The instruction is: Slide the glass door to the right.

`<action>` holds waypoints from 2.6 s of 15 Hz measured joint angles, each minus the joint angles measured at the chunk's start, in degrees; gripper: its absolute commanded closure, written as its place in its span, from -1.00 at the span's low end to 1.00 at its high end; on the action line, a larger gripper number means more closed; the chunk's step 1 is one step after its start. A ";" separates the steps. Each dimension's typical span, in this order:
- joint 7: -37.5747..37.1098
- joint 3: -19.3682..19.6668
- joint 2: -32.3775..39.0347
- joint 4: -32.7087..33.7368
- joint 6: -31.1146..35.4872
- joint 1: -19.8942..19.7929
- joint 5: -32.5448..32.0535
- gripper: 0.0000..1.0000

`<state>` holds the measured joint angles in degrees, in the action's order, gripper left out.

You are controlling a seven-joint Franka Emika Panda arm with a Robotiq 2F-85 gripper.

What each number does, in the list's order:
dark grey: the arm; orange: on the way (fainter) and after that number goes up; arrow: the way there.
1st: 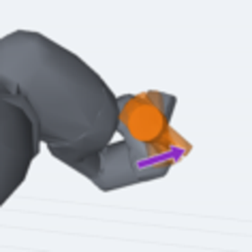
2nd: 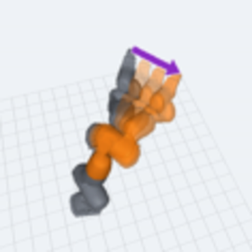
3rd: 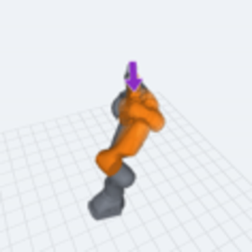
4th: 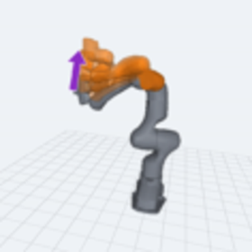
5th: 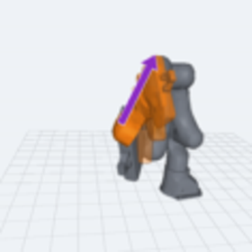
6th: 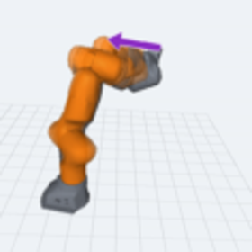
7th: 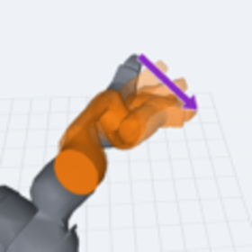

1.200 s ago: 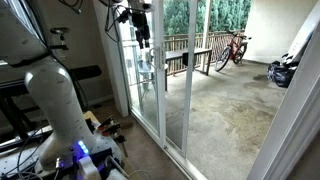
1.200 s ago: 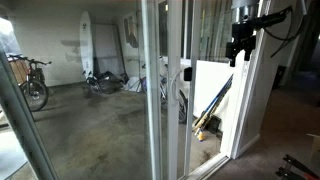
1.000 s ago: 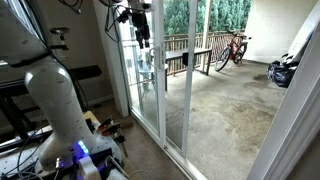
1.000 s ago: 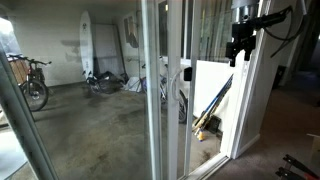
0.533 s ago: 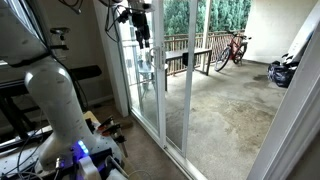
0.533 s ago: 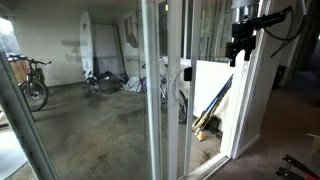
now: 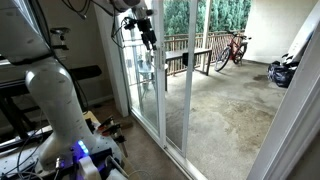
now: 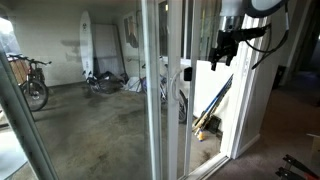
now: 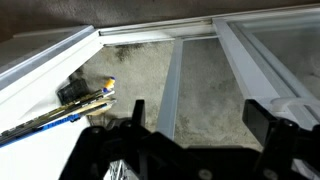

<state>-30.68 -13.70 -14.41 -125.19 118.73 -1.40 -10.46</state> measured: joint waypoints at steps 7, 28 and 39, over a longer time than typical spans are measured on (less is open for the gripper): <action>6.29 1.97 12.65 3.05 7.79 5.31 14.85 -1.00; 10.53 3.81 17.18 4.15 38.60 11.32 13.44 -1.00; 7.77 7.30 16.78 4.09 39.70 10.77 13.51 -1.00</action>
<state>-22.92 -6.40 2.37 -121.10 158.43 9.37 3.05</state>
